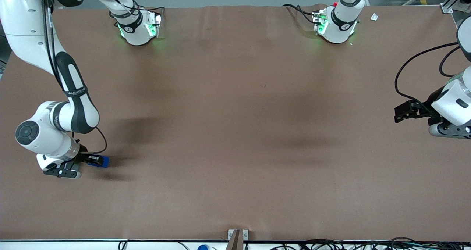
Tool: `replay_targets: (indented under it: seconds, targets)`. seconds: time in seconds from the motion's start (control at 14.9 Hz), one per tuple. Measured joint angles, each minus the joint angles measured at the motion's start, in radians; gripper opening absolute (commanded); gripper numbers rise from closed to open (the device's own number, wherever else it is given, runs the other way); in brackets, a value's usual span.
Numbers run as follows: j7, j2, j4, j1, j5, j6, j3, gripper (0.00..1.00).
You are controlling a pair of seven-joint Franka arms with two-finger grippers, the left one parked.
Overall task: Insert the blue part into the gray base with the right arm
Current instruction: 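Lift the blue block and carry it over the gray base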
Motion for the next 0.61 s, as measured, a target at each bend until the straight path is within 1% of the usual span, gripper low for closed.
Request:
replay_targets:
  seconds: [0.13, 0.27, 0.4, 0.61]
  targets:
    - [-0.027, -0.034, 0.06, -0.009, 0.0, -0.138, -0.004, 0.06]
    - [-0.096, -0.079, 0.096, -0.036, 0.0, -0.209, -0.008, 0.06]
    - [-0.17, -0.107, 0.106, -0.08, 0.0, -0.222, -0.009, 0.06]
    - [-0.265, -0.106, 0.11, -0.148, 0.0, -0.219, -0.011, 0.05]
